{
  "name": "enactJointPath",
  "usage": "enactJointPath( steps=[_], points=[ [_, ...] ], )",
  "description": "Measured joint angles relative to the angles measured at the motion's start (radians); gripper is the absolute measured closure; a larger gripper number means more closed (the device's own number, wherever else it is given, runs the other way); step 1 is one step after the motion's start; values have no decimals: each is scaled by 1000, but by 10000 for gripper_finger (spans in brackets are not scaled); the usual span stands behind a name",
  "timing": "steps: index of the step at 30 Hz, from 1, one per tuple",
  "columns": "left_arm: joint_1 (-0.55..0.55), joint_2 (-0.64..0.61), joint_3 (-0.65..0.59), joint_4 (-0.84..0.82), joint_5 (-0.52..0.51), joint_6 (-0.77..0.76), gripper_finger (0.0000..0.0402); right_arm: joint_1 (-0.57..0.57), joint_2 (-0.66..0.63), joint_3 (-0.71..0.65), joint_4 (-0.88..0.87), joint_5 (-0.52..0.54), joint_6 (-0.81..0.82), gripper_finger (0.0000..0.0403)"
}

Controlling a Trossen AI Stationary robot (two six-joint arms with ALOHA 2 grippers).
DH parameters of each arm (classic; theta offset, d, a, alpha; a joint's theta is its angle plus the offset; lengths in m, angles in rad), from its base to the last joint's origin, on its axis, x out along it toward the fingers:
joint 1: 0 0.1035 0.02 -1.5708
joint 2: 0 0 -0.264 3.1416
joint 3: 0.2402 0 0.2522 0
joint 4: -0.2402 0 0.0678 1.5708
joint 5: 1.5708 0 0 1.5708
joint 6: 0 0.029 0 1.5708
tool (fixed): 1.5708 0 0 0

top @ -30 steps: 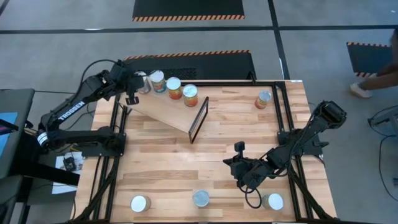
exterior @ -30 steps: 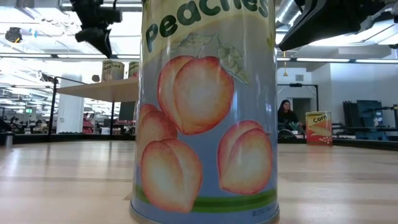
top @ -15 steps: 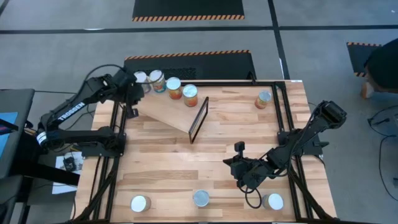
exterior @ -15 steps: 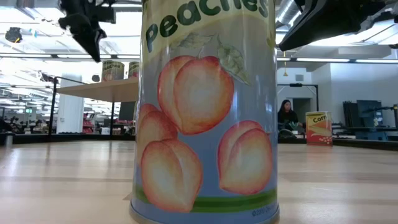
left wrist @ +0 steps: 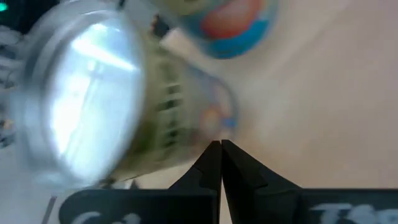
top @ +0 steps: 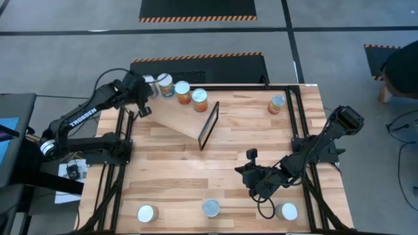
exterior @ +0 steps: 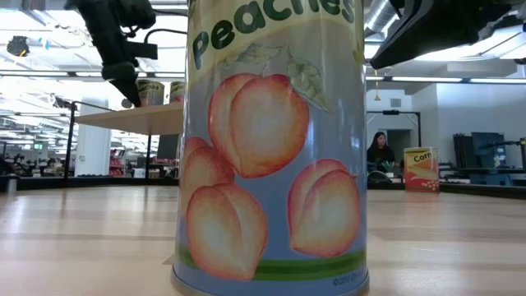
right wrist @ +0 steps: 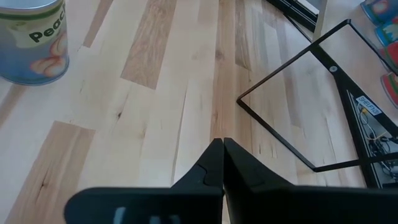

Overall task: Pick and place cans onto a shelf
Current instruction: Put the top canned peaches on the shelf

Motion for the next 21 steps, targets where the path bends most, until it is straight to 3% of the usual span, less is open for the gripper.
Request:
enactJointPath(
  steps=[21],
  points=[
    [44, 12, 0, 116, -7, -4, 401, 0, 0, 0, 1, -1, 2, 382]
  ],
)
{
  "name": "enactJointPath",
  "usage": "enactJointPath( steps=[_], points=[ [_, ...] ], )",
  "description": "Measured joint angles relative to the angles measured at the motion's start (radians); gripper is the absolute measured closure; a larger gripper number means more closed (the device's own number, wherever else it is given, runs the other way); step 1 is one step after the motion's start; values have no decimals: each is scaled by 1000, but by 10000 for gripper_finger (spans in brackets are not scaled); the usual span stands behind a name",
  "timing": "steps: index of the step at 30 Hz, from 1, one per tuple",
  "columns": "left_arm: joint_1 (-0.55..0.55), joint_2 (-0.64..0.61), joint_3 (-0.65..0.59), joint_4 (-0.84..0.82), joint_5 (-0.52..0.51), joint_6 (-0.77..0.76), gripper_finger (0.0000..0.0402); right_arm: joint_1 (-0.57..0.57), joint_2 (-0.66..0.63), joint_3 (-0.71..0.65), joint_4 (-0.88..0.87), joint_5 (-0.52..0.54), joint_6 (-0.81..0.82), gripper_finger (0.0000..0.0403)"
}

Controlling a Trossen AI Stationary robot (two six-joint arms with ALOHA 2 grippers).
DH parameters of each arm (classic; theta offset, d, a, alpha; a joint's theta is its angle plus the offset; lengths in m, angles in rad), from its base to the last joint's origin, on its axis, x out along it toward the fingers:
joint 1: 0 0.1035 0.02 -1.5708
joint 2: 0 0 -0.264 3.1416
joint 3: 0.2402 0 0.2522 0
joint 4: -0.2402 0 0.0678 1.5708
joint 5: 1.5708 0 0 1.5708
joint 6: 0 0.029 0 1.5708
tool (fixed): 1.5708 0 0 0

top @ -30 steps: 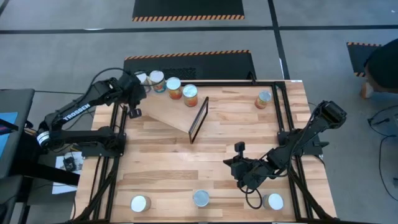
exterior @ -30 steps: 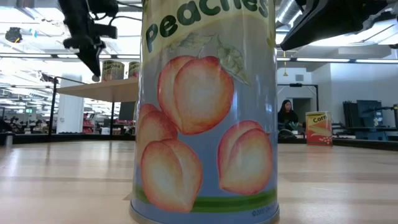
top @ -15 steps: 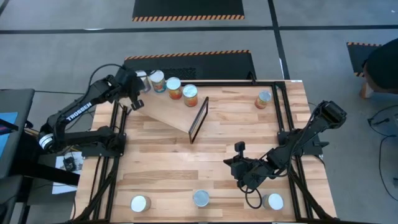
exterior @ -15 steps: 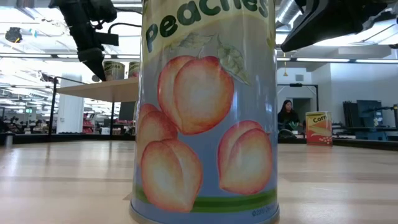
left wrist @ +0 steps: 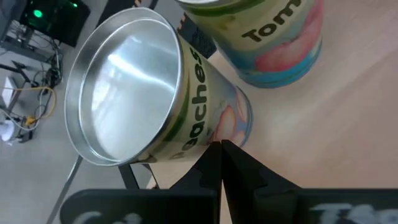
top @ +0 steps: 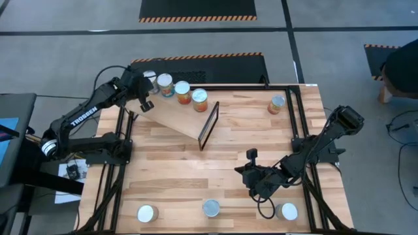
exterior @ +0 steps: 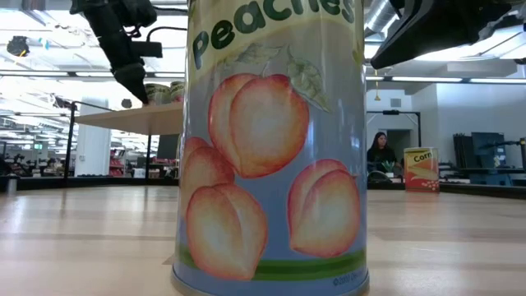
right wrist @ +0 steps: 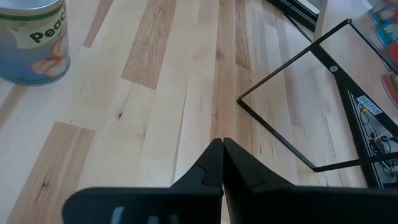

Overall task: Pick and place cans onto a shelf
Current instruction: Put the top canned peaches on the shelf, then put the canned tomatoes on the shelf

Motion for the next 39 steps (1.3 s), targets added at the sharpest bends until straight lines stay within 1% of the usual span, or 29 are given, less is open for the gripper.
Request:
enactJointPath(
  steps=[9, 13, 17, 20, 22, 24, 27, 30, 34, 36, 39],
  points=[
    [25, -21, 0, 18, -3, 5, 401, 0, 0, 0, 0, 0, 0, 385],
    [30, -72, 0, 23, 1, 5, 401, 0, 0, -2, -18, 0, 8, 382],
    [30, -149, 0, 23, 40, -18, 401, -13, 0, -70, 3, 11, 15, 387],
    [30, -218, -2, 22, 109, -58, 401, -41, -1, -138, 71, 55, 17, 393],
    [28, -272, -31, 49, 163, -85, 401, -66, -1, -181, 110, 62, 17, 394],
    [17, -329, -84, 99, 208, -114, 401, -96, -1, -216, 163, 60, 16, 392],
    [-10, -409, -178, 174, 244, -157, 401, -135, -1, -266, 255, 54, -10, 388],
    [-52, -474, -260, 228, 254, -193, 401, -165, -7, -304, 347, 9, -50, 389],
    [-126, -543, -330, 310, 255, -259, 401, -198, -76, -358, 443, -70, -73, 396],
    [-167, -566, -356, 359, 254, -298, 401, -206, -133, -406, 533, -98, -102, 396],
    [-230, -588, -375, 426, 254, -357, 401, -207, -224, -494, 728, -172, -150, 396]
  ],
)
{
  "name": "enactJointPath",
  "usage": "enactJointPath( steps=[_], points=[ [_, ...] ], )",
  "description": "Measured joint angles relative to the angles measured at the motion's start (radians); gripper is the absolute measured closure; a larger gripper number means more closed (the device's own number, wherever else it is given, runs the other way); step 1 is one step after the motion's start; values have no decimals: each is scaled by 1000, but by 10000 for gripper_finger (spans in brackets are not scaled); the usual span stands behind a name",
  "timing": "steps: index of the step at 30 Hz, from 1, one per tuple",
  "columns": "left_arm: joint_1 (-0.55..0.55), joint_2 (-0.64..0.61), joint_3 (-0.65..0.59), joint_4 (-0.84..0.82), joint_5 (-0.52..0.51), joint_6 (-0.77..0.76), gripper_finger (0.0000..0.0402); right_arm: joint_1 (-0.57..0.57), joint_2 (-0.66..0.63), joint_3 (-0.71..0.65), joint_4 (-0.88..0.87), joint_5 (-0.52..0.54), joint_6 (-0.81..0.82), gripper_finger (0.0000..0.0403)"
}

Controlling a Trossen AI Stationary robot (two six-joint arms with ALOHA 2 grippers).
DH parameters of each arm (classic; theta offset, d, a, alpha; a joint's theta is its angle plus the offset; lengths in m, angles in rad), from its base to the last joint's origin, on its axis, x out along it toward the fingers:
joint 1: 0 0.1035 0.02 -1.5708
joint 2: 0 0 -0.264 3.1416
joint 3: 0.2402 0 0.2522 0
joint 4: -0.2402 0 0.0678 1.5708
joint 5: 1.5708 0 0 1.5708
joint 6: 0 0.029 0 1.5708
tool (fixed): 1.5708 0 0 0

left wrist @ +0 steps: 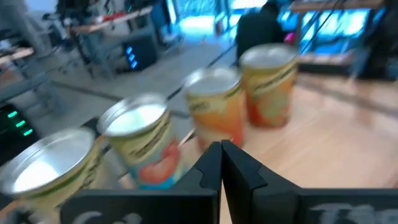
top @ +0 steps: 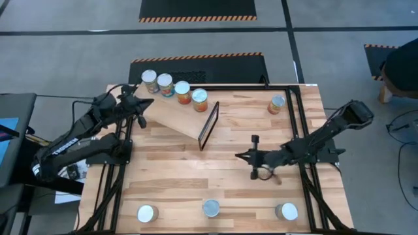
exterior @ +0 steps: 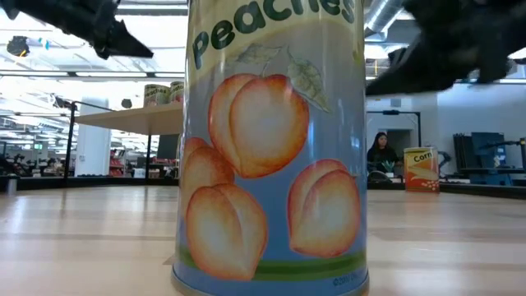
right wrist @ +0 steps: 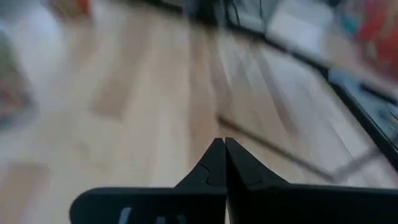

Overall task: Pick and place cans onto a shelf
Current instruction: Put the canned tomatoes on the shelf

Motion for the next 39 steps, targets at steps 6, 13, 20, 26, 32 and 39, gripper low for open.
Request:
enactJointPath(
  steps=[6, 13, 20, 26, 32, 39],
  points=[
    [-143, -24, -108, 216, -4, -17, 401, -43, -101, -184, 378, -186, -27, 396],
    [-283, -25, -264, 431, -16, 1, 401, -53, -62, -167, 383, -267, 92, 394],
    [-349, -26, -310, 524, -89, 67, 401, 47, 135, 53, 196, -275, 80, 387],
    [-364, -26, -310, 530, -89, 41, 401, 124, 303, 300, -6, -277, 58, 345],
    [-364, -25, -310, 515, -89, 41, 401, 149, 402, 480, -185, -340, 7, 290],
    [-364, -25, -310, 494, -89, 41, 401, 147, 455, 583, -260, -440, -5, 245]
  ],
)
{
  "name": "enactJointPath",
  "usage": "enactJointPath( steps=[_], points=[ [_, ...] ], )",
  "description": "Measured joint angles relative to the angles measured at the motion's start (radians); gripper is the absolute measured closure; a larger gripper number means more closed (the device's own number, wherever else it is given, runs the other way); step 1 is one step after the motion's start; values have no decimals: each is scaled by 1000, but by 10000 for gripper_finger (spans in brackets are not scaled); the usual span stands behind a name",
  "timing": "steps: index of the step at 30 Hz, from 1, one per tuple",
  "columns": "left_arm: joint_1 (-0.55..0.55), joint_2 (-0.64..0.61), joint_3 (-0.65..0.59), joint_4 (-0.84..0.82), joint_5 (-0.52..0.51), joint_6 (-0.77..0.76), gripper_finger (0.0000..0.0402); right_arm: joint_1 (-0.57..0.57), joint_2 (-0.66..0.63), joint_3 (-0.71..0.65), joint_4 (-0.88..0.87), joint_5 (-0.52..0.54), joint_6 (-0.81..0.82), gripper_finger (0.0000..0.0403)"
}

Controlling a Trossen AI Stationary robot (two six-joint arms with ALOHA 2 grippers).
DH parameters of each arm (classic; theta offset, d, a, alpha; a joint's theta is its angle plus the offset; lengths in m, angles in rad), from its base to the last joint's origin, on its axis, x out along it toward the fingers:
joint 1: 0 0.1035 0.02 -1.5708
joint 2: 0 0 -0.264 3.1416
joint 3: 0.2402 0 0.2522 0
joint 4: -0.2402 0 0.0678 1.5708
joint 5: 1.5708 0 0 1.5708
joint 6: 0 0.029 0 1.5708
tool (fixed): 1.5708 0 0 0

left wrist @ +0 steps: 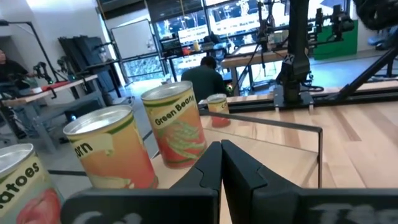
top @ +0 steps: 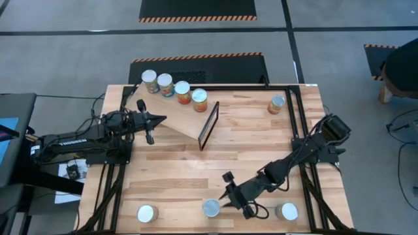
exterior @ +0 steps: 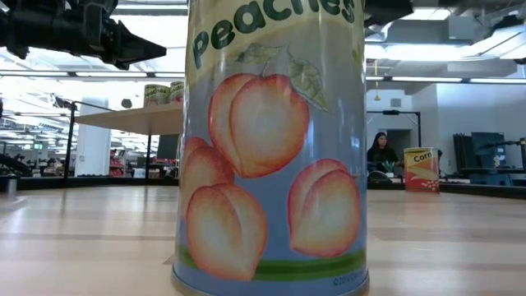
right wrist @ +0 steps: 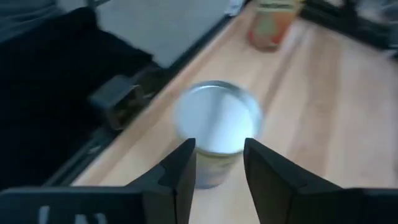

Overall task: Pick and place cans onto a shelf
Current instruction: Put the canned tomatoes on the shelf

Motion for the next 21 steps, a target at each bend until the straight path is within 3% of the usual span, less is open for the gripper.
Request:
enactJointPath(
  steps=[3, 8, 15, 21],
  points=[
    [0, 0, 0, -17, 0, 0, 401, 11, -16, 48, -163, -49, 92, 240],
    [0, 0, 0, -24, 0, 9, 401, 75, -82, 121, -527, -41, 360, 250],
    [0, 0, 0, -29, 0, 8, 401, 226, -174, 147, -911, -24, 981, 293],
    [0, 0, 0, -29, 0, -7, 401, 395, -194, 151, -1102, 36, 1399, 286]
  ],
)
